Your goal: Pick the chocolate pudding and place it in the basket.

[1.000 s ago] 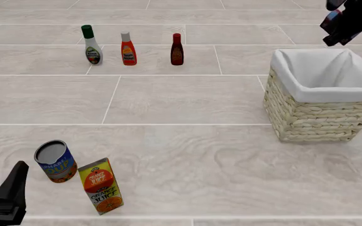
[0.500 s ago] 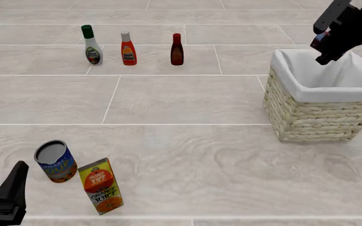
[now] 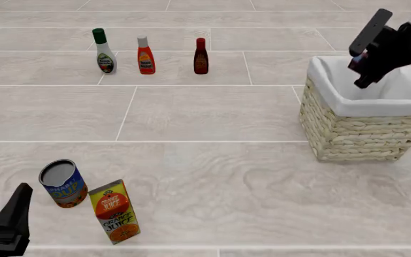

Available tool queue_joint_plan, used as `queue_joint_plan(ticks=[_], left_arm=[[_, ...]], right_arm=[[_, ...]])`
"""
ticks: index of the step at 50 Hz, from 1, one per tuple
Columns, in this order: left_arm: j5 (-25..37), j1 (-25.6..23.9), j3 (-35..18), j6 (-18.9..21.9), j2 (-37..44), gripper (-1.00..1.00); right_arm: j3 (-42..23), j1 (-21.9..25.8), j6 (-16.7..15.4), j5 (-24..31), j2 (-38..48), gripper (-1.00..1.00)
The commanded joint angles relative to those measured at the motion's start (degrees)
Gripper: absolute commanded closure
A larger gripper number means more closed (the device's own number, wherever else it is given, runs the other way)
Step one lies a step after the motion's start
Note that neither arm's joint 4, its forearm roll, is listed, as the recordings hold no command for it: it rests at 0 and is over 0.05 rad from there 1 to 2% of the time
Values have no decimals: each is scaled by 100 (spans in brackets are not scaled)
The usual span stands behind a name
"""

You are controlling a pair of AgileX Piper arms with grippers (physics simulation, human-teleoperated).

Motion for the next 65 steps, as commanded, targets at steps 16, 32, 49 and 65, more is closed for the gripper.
queue_joint_plan(ticks=[16,32,49,65], left_arm=[[0,1,3,-12,5,-100],[-2,3,3,-11,5,-100],[-1,3,3,-12,5,-100],[0,2,3,-13,5,-100]], right_arm=[[-285,-86,-53,-113,465,100],[-267,-136,-96,-251,701,100],[-220,-205,-144,-379,886,100],[-265,-288,-183,-481,1083,100]])
